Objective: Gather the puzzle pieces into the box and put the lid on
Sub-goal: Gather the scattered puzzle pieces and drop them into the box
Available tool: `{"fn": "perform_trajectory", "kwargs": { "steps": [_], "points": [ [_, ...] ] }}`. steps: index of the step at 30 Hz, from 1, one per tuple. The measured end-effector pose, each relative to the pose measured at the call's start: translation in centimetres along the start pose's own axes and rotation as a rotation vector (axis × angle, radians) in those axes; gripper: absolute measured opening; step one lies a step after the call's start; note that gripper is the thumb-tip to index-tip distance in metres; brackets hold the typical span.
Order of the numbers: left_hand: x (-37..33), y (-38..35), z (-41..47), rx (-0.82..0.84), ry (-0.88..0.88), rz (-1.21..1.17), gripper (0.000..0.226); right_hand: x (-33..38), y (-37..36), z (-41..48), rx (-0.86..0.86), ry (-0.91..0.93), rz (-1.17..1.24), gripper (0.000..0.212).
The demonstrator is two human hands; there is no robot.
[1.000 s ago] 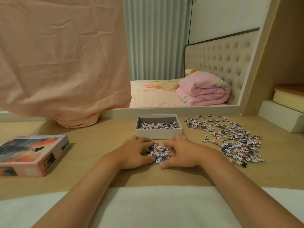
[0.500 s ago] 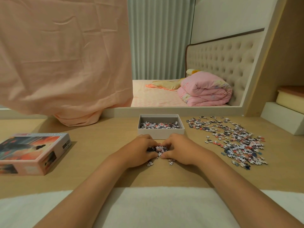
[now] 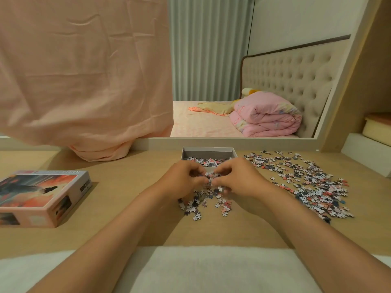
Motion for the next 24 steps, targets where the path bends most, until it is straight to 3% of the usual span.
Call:
{"fn": "perform_trajectory", "kwargs": {
  "steps": [5, 10, 16, 18, 20, 24],
  "points": [
    [-1.0, 1.8, 3.5, -0.093, -0.024, -0.054, 0.006, 1.9, 1.8, 3.0, -0.145, 0.038, 0.012, 0.021],
    [-0.1, 1.6, 5.9, -0.195, -0.055, -0.007, 0.009, 1.6, 1.4, 5.8, -0.282, 0.119, -0.075, 0.011],
    [1.3, 1.2, 6.2, -0.185, -0.026, 0.098, 0.022, -0.3, 0.8, 6.8, -0.071, 0.132, -0.364, 0.026],
    [1.4, 1.4, 6.0, -0.163, -0.016, 0.137, 0.025, -0.6, 1.2, 6.8, -0.078, 0.148, -0.374, 0.028],
    [1.4, 1.5, 5.6, -0.07, -0.033, 0.179, 0.026, -0.4, 1.5, 6.5, -0.094, 0.185, -0.41, 0.031],
    [1.7, 1.4, 4.8, 0.107, -0.05, 0.321, 0.029, -0.4, 1.1, 5.1, 0.065, 0.266, -0.514, 0.029]
  ]
}}
Point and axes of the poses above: each hand's wrist, its own z-axis towards the middle knuckle, its own y-axis out of the back of the hand, x = y × z, the point moved 2 cm from there along z, towards the middle knuckle, and after that the axes turned 4 degrees about -z, right-handed, at the moved point
